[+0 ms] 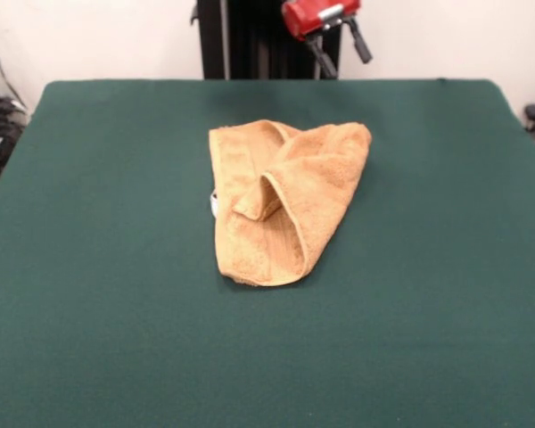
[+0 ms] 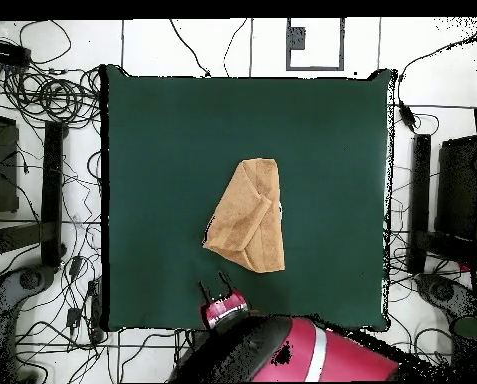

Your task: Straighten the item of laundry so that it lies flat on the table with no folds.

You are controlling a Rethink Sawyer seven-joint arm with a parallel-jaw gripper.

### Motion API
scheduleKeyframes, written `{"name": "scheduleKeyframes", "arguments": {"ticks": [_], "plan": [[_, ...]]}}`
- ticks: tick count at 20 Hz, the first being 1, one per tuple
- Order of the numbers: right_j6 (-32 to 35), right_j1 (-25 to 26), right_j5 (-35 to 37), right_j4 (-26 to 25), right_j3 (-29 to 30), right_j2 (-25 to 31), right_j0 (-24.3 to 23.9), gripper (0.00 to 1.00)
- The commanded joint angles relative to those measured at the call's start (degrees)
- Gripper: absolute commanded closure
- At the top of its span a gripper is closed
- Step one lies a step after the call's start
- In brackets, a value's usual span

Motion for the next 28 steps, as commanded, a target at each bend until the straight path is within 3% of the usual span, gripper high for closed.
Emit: {"name": "scheduleKeyframes", "arguments": {"ticks": [1,2,5,8,9,17,22,25,28], "plan": [[2.4,-1.7,4.4,-7.8,-12.7,1.2,-1.1,0.00],[5.1,-2.1,6.6,-9.3,-13.1,1.5,-1.5,0.00],[21.6,-3.3,21.1,-18.7,-14.4,4.2,-2.1,0.00],[25.6,-0.6,26.1,-21.6,-15.2,6.7,-3.5,0.00],[21.9,1.8,24.5,-19.1,-15.7,6.7,-4.5,0.00],[8.5,12.0,18.9,-13.3,-18.4,8.0,-10.6,0.00],[3.6,15.7,14.6,-10.7,-18.7,8.7,-11.7,0.00],[-2.5,16.3,4.6,-1.3,-15.0,8.9,-10.3,0.00],[-3.1,14.9,-1.0,5.9,-10.7,7.9,-6.7,0.00]]}}
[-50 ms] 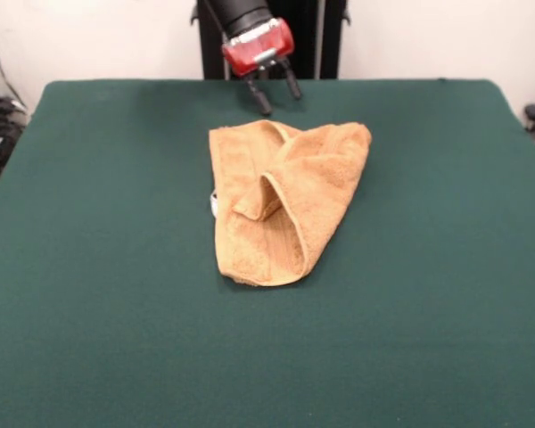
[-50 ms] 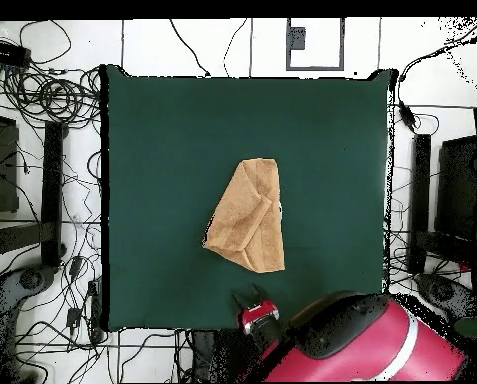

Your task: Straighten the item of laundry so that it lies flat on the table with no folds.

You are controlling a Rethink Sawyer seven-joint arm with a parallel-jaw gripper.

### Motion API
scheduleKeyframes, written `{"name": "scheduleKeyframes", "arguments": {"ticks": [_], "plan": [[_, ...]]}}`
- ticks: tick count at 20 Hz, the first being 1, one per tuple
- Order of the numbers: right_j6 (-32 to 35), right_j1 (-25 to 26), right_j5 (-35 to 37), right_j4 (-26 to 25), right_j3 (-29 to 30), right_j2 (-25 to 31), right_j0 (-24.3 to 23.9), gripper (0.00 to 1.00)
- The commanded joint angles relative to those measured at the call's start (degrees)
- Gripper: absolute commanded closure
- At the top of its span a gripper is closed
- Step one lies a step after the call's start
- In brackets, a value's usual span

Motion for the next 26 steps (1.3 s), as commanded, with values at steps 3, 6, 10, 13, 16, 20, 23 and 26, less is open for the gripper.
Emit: {"name": "scheduleKeyframes", "arguments": {"ticks": [3,6,10,13,16,20,23,26], "plan": [[-4.8,2.2,-12.3,19.8,1.4,6.1,9.7,0.00],[-3.2,2.7,-14.2,21.4,0.9,4.9,11.7,0.00],[0.1,4.9,-16.6,20.8,-2.4,5.9,12.7,0.00],[0.7,5.3,-18.7,22.4,-2.2,5.8,13.7,0.00],[1.0,5.2,-19.8,23.3,-1.7,5.2,14.3,0.00],[1.0,3.8,-20.1,23.7,-1.0,4.0,14.8,0.00],[-1.8,1.3,-23.4,23.0,-1.8,2.7,14.7,0.00],[1.8,-1.8,-18.8,18.3,-5.0,2.6,13.6,0.00]]}}
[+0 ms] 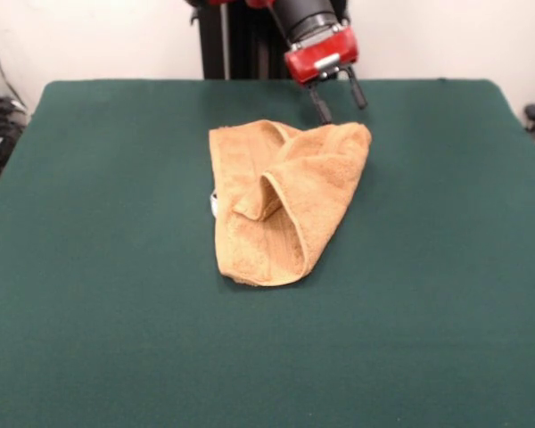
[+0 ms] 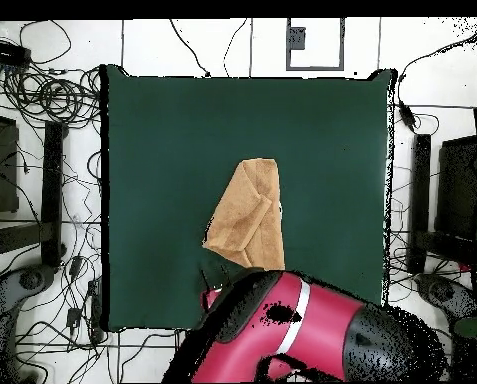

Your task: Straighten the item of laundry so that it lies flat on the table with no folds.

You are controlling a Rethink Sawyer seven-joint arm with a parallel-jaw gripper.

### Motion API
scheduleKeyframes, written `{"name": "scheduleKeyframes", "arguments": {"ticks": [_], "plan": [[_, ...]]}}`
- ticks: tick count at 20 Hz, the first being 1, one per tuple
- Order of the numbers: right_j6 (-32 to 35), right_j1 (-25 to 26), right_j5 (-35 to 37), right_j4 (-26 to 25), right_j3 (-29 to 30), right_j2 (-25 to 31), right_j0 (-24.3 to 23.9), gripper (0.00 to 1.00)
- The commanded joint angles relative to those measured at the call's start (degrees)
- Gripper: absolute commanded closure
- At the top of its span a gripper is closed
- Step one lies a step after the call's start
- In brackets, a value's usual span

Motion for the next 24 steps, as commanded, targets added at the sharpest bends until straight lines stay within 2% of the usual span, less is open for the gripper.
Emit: {"name": "scheduleKeyframes", "arguments": {"ticks": [1,3,5,14,16,19,24], "plan": [[3.3,-6.0,1.5,-1.2,-9.1,2.7,0.8,0.00],[6.5,-7.9,5.2,-4.5,-10.9,3.2,0.4,0.00],[7.9,-8.3,6.6,-5.5,-11.4,3.8,0.0,0.00],[11.6,-2.5,5.3,-2.7,-12.0,6.9,-5.3,0.00],[9.5,-2.9,4.5,-3.1,-12.4,6.6,-5.1,0.00],[-0.6,-6.9,2.6,-3.1,-11.7,3.2,-1.0,0.00],[-1.5,-8.1,2.1,-2.6,-10.9,2.2,-0.2,0.00]]}}
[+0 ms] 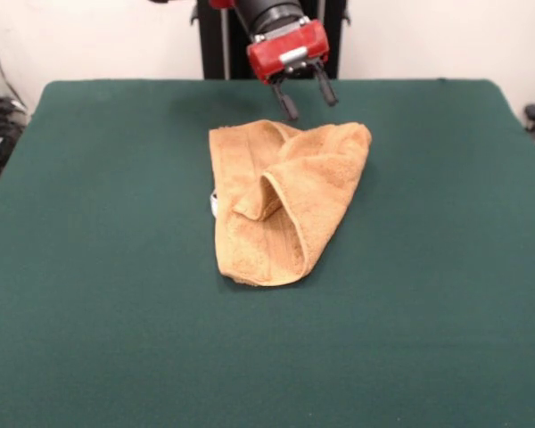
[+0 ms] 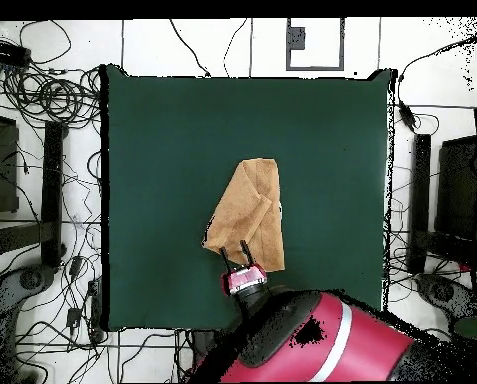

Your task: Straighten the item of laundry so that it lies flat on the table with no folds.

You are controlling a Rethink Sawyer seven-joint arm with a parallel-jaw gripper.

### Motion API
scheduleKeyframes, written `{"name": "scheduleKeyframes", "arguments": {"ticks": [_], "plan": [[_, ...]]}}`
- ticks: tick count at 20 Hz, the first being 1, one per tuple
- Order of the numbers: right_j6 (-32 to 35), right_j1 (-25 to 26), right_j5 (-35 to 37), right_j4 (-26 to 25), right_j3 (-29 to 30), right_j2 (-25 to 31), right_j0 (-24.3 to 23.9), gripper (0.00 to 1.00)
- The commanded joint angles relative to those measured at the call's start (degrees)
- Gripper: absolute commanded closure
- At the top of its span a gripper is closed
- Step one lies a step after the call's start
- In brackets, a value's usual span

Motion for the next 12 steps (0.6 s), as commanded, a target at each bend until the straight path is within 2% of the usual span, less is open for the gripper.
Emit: {"name": "scheduleKeyframes", "arguments": {"ticks": [1,6,7,8,12], "plan": [[-1.6,-0.7,1.7,2.5,-7.0,2.3,3.7,0.00],[-0.5,-1.3,1.9,1.7,-6.8,2.6,4.7,0.00],[0.2,1.5,2.2,0.3,-9.0,3.5,4.4,0.00],[1.1,2.0,2.7,-0.5,-9.6,4.0,4.6,0.00],[2.8,1.8,4.7,0.9,-8.5,4.7,6.2,0.00]]}}
